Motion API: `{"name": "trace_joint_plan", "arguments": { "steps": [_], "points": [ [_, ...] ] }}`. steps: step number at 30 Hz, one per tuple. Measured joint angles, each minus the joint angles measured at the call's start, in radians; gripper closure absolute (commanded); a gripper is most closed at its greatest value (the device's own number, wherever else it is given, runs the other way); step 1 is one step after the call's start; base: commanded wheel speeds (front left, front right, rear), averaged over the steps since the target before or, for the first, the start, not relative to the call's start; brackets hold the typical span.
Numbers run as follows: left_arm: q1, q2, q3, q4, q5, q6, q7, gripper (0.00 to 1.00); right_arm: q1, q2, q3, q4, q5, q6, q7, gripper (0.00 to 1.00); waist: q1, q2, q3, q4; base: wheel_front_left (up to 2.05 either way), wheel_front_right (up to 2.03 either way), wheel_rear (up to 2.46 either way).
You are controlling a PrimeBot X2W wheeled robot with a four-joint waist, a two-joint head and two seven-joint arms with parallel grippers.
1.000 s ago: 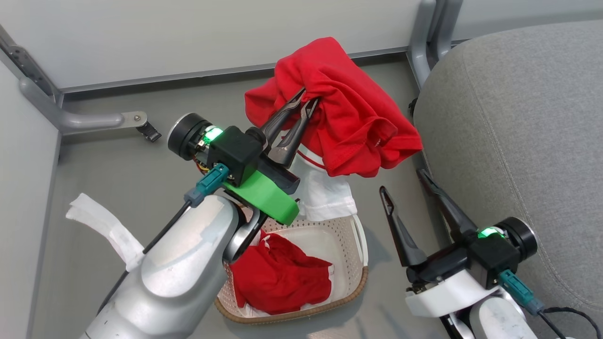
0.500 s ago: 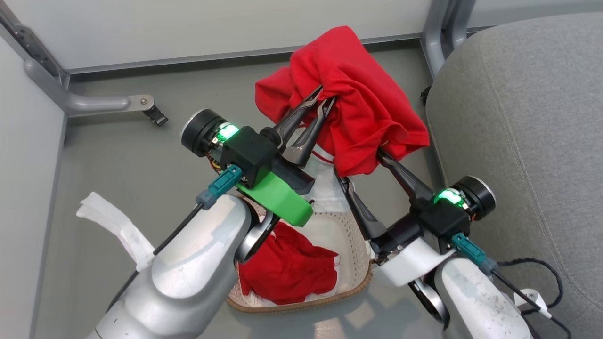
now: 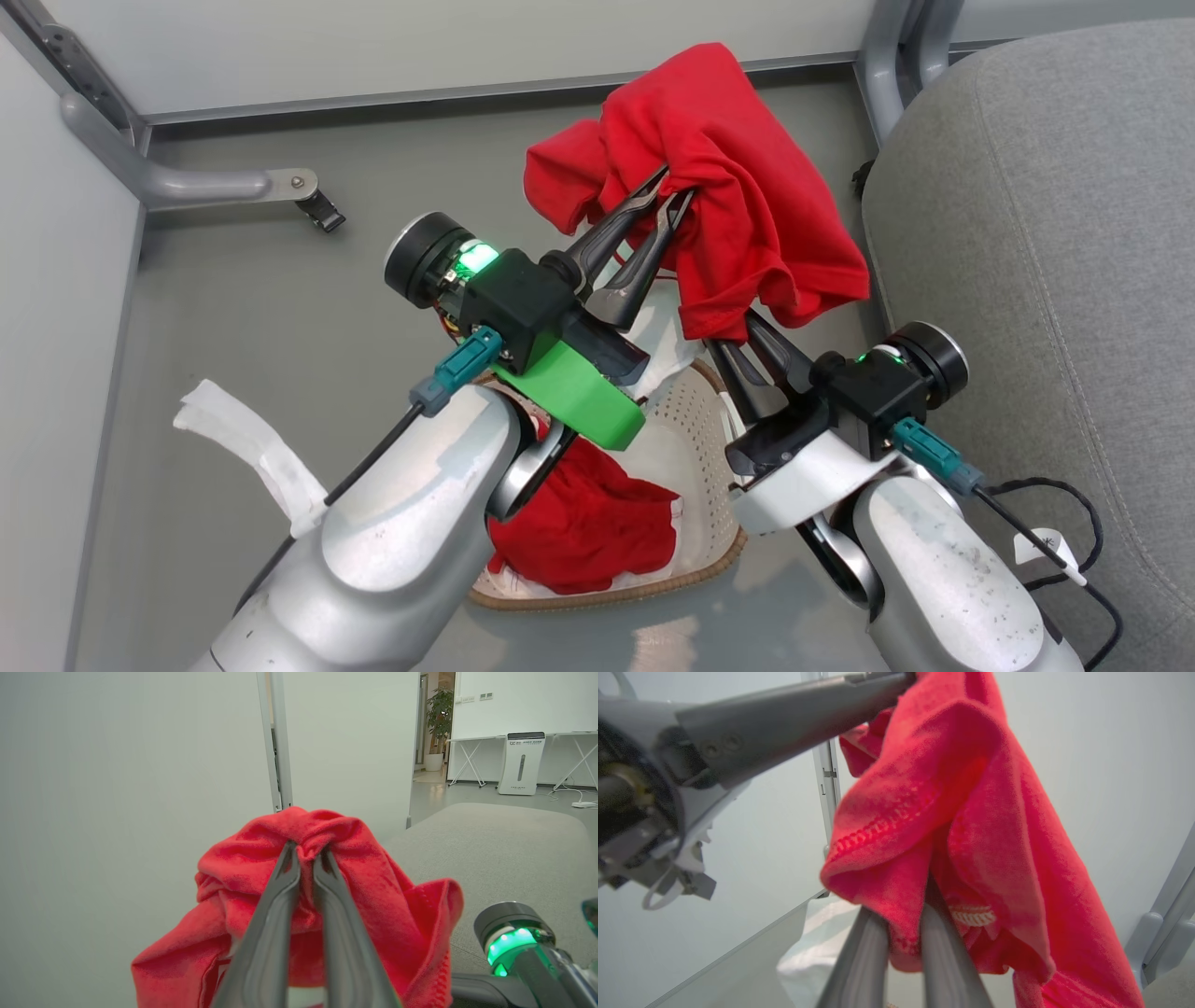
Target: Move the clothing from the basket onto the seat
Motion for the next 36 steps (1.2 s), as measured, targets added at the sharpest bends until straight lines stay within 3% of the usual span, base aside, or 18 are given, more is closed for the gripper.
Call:
{"name": "trace_joint_plan", "arguments": {
  "steps": [23,24,25,36],
  "points": [
    [0.006,-0.005,0.025,0.011,0.019,-0.013,0.0,1.0,0.003,0.0,0.002,-0.021,0.004,0.0,0.0,1.0,0.0001,0.0,-0.001,-0.012,0.0,0.0,0.0],
    [0.006,-0.006,0.027,0.011,0.02,-0.012,0.0,0.11,0.003,0.0,0.002,-0.022,0.004,0.0,0.0,1.0,0.0,0.0,-0.001,-0.013,0.0,0.0,0.0],
    [0.006,-0.007,0.029,0.01,0.022,-0.011,0.0,0.0,0.003,0.0,0.003,-0.022,0.004,0.0,0.0,1.0,0.0,0.0,-0.001,-0.013,0.0,0.0,0.0],
    [0.011,-0.011,0.041,0.001,0.05,-0.009,-0.002,0.0,0.004,0.0,0.0,-0.028,0.004,0.0,0.0,1.0,0.0,0.0,0.006,-0.016,0.0,0.0,0.0]
  ]
}}
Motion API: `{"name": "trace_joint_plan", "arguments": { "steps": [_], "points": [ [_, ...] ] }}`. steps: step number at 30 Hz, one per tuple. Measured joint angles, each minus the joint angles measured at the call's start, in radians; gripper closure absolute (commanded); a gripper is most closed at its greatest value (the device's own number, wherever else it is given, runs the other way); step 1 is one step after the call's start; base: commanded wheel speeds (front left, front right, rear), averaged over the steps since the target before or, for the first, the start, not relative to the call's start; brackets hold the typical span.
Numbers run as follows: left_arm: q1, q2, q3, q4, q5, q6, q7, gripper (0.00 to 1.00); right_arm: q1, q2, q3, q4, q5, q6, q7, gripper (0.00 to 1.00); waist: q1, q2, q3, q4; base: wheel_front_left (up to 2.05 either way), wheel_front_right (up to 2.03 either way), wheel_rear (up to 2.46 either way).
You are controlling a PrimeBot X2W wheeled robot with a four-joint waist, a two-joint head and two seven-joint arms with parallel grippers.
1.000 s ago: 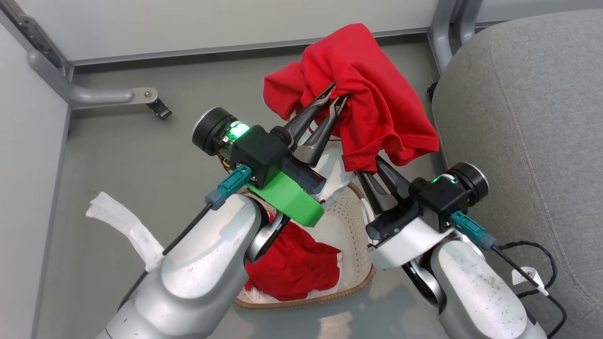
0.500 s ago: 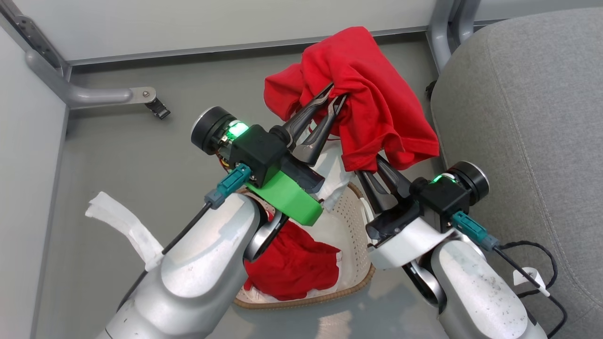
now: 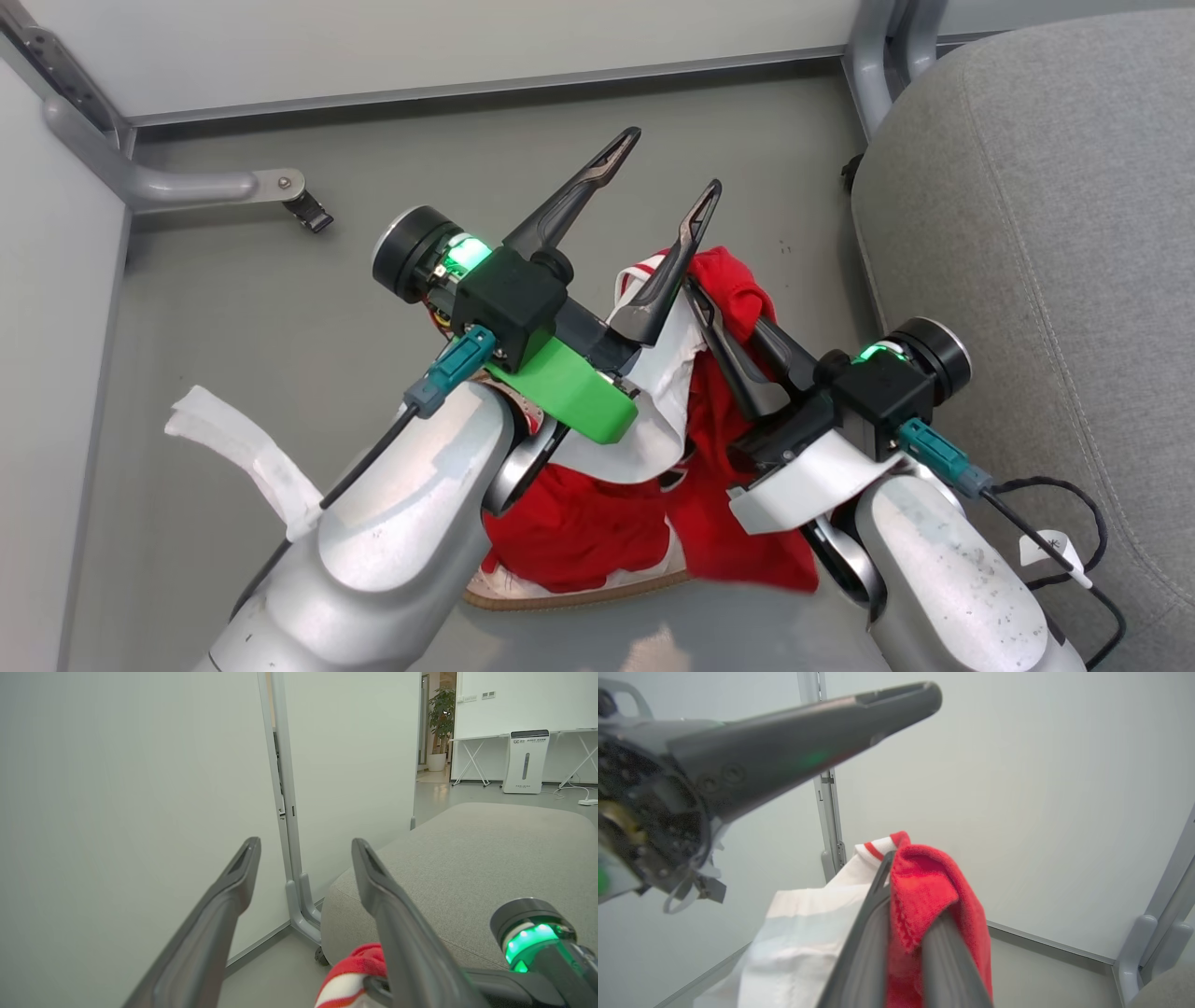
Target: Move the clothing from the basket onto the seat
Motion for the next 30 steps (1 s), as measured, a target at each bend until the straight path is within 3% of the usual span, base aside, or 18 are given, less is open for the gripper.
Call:
{"name": "trace_joint_plan", "arguments": {
  "steps": [13,30],
  "points": [
    [0.0,0.009,0.008,-0.005,0.025,0.0,0.0,0.0,0.0,0.0,-0.017,-0.032,-0.001,0.0,0.0,1.0,0.0,0.0,0.03,-0.05,0.0,0.0,0.0],
    [-0.025,0.048,-0.038,-0.005,0.056,-0.012,0.017,0.0,0.031,-0.001,-0.155,-0.145,-0.011,0.0,0.0,1.0,0.0,0.0,0.105,-0.247,0.0,0.0,0.0]
  ]
}}
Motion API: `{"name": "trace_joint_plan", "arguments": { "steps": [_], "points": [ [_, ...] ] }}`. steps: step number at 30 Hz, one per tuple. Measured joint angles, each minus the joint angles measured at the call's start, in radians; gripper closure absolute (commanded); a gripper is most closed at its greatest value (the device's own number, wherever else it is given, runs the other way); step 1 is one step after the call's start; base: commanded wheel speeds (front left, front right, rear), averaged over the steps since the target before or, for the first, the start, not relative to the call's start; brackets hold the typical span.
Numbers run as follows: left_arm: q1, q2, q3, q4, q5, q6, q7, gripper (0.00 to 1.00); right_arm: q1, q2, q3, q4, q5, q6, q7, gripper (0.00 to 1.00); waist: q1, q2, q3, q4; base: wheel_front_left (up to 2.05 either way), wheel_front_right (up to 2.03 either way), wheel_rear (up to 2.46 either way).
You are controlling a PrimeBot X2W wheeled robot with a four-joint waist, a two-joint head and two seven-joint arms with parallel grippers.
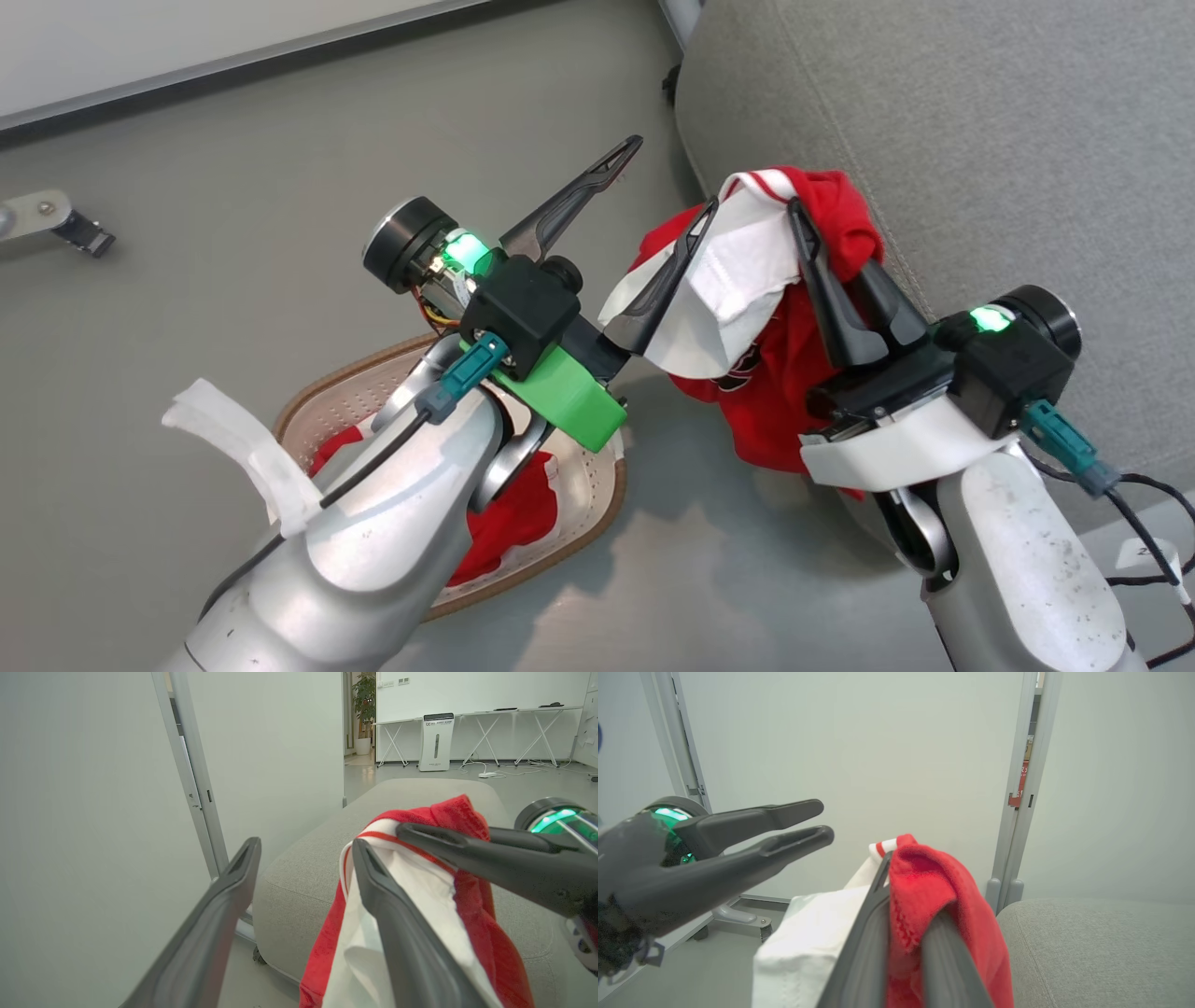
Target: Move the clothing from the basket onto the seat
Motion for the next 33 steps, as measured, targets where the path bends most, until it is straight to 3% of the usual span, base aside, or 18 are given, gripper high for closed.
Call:
{"name": "trace_joint_plan", "arguments": {
  "steps": [10,20,28,33],
  "points": [
    [0.005,0.009,-0.047,-0.005,0.008,-0.004,0.018,0.0,0.057,0.0,-0.153,-0.048,-0.016,0.0,0.0,1.0,0.0,0.0,0.038,-0.096,0.0,0.0,0.0],
    [0.014,0.026,-0.059,-0.002,0.008,-0.003,0.019,0.0,0.048,0.0,-0.234,-0.076,-0.008,0.0,0.0,1.0,0.0,0.0,0.071,-0.113,0.0,0.0,0.0],
    [0.009,0.04,-0.055,-0.011,0.007,0.005,0.022,0.0,-0.105,0.0,-0.321,-0.081,-0.009,0.0,0.0,1.0,0.0,0.0,0.101,-0.103,0.0,0.0,0.0],
    [-0.014,0.05,-0.058,-0.027,0.014,0.005,0.035,0.0,-0.267,0.0,-0.38,-0.075,-0.068,0.0,0.0,1.0,0.0001,0.0,0.143,-0.095,0.0,0.0,0.0]
  ]
}}
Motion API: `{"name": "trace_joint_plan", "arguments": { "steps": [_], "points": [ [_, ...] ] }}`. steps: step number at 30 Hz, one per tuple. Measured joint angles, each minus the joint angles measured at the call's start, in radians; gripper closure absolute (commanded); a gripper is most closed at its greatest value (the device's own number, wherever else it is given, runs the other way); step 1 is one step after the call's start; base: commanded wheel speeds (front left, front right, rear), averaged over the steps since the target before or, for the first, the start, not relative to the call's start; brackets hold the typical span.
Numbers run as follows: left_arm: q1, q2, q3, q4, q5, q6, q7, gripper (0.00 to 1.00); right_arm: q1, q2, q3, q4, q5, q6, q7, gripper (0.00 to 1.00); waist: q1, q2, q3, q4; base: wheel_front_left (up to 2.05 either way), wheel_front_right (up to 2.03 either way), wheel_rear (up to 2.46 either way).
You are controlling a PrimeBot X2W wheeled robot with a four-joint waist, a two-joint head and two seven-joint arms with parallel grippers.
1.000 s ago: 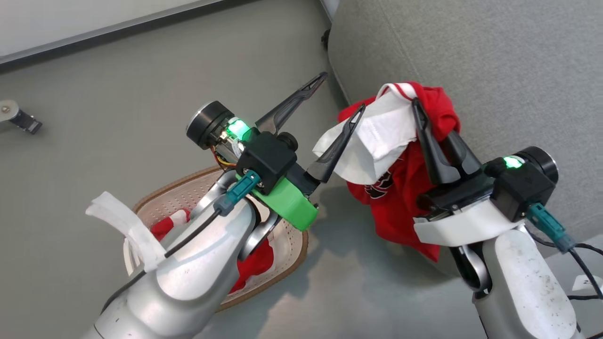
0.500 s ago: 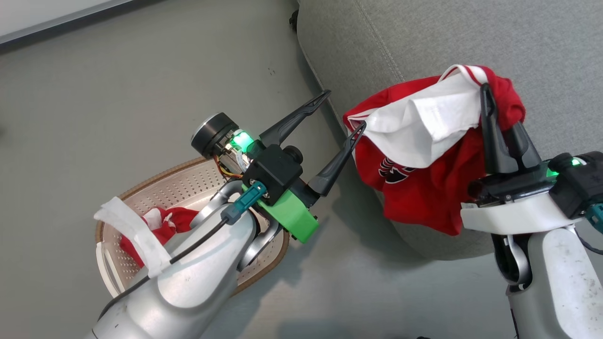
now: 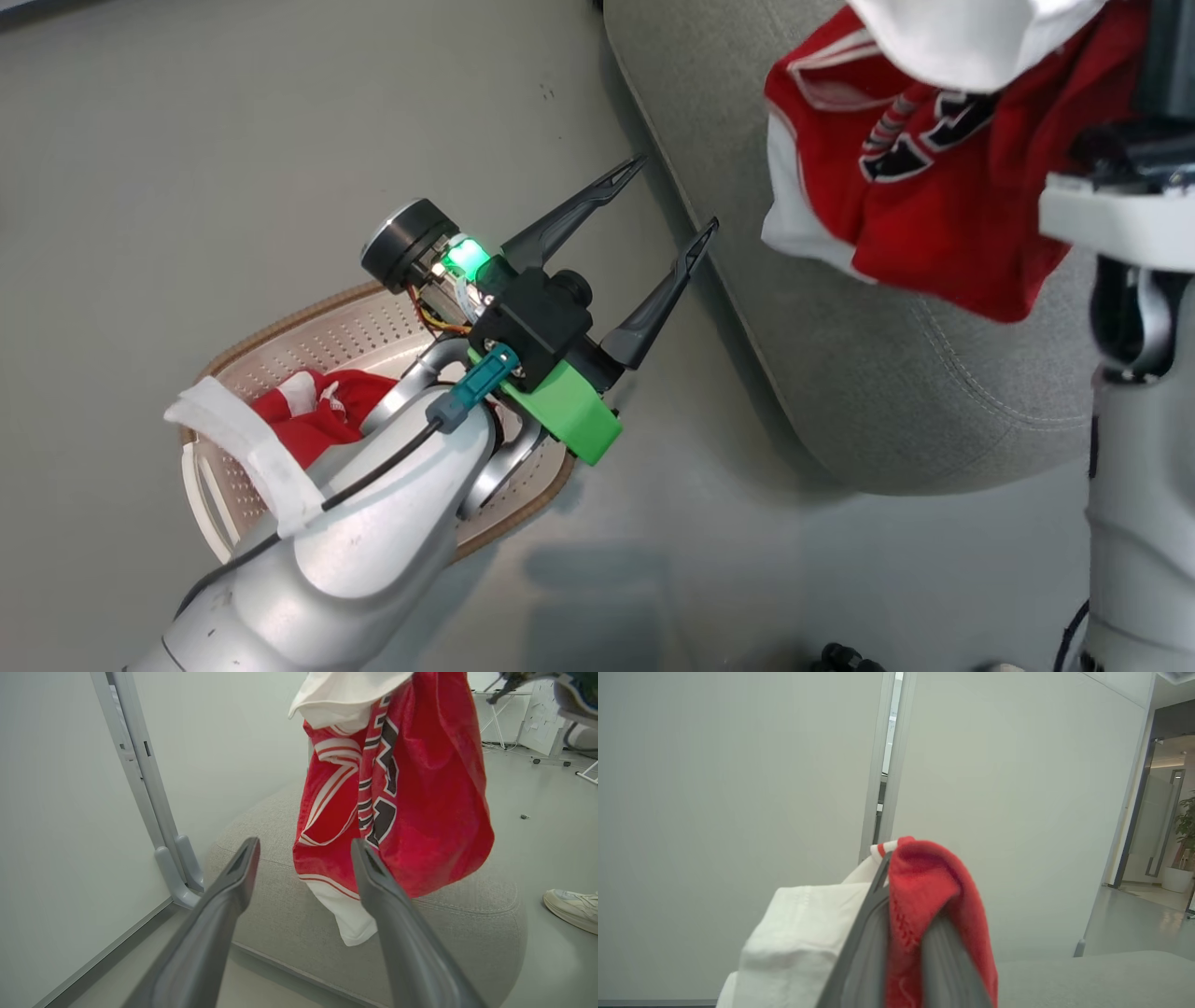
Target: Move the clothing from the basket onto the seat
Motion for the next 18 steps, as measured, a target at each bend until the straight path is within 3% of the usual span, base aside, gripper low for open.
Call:
{"name": "trace_joint_plan", "arguments": {
  "steps": [5,9,14,18],
  "points": [
    [-0.027,0.012,0.0,-0.023,0.007,0.0,0.013,0.0,-0.178,-0.039,-0.076,0.009,-0.03,0.0,0.0,1.0,0.0,0.0,0.056,0.01,0.0,0.0,0.0],
    [-0.051,0.016,-0.006,-0.037,0.014,0.0,0.021,0.0,-0.313,-0.128,-0.129,0.048,-0.038,0.0,0.0,1.0,0.0001,0.0,0.109,0.02,0.0,0.0,0.0],
    [-0.077,0.019,-0.009,-0.05,0.022,0.0,0.023,0.0,-0.482,-0.285,-0.186,0.171,-0.024,0.0,0.0,1.0,0.0001,0.0,0.177,0.037,0.0,0.0,0.0],
    [-0.091,0.025,-0.009,-0.057,0.029,0.0,0.023,0.0,-0.563,-0.351,-0.212,0.267,-0.007,0.0,0.0,1.0,0.0001,0.0,0.225,0.049,0.0,0.0,0.0]
  ]
}}
